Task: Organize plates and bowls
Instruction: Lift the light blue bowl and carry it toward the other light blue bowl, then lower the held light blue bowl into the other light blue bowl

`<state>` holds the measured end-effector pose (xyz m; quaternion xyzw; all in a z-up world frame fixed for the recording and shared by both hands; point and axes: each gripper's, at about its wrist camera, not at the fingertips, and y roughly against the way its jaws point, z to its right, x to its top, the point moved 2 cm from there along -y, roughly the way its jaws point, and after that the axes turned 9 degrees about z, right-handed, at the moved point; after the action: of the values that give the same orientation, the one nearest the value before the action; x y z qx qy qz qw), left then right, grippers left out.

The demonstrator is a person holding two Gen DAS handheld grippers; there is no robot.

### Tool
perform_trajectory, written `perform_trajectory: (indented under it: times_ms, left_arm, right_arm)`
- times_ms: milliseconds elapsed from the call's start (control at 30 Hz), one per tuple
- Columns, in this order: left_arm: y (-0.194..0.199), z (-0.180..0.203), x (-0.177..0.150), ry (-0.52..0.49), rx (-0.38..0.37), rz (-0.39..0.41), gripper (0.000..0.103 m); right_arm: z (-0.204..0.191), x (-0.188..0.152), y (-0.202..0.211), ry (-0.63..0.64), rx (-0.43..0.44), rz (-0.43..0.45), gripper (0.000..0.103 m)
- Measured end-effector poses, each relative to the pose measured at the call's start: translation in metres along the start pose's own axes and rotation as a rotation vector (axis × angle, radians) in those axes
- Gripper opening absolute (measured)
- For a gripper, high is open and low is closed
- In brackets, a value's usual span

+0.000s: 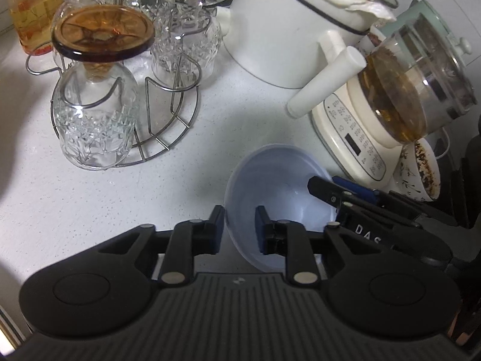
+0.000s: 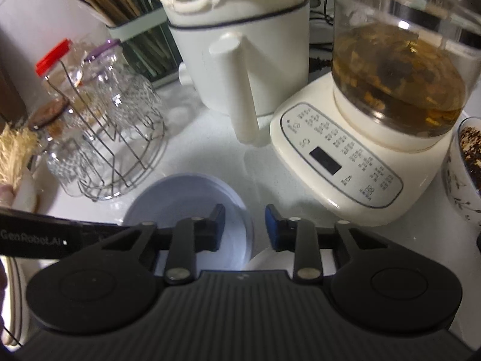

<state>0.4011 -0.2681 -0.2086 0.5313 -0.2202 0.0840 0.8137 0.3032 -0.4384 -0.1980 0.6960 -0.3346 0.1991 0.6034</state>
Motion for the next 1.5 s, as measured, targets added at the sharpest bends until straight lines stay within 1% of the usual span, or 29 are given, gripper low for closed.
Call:
perform_trajectory:
  times_ms: [67, 233, 367, 500, 867, 1100, 1400, 1500]
  left_arm:
    - [-0.002, -0.001, 0.001, -0.003, 0.002, -0.003, 0.018]
    - [-0.004, -0.003, 0.003, -0.008, 0.007, 0.001, 0.016]
    - [0.005, -0.003, 0.006, -0.016, 0.000, 0.013, 0.016]
    - [0.019, -0.002, 0.009, -0.018, -0.012, 0.038, 0.016]
    - [0.073, -0.003, 0.009, -0.022, -0.065, 0.101, 0.016]
    - [0.105, -0.015, -0.002, -0.019, -0.076, 0.122, 0.016]
    - [0.125, -0.037, -0.024, 0.003, -0.062, 0.122, 0.016]
    - [0.128, -0.046, -0.032, 0.011, -0.056, 0.111, 0.016]
  right_arm:
    - [0.001, -0.002, -0.006, -0.004, 0.006, -0.016, 0.023]
    - [0.000, -0.002, -0.012, -0.014, 0.023, -0.027, 0.022]
    - [-0.001, 0.000, -0.008, -0.027, 0.029, -0.023, 0.022]
    - [-0.003, 0.004, 0.005, -0.042, 0.038, -0.004, 0.022]
    - [-0.017, 0.013, 0.061, -0.093, 0.073, 0.079, 0.022]
    - [-0.036, 0.007, 0.083, -0.090, 0.095, 0.097, 0.022]
    - [-0.061, -0.010, 0.097, -0.081, 0.126, 0.077, 0.022]
    - [-0.068, -0.017, 0.099, -0.083, 0.137, 0.060, 0.022]
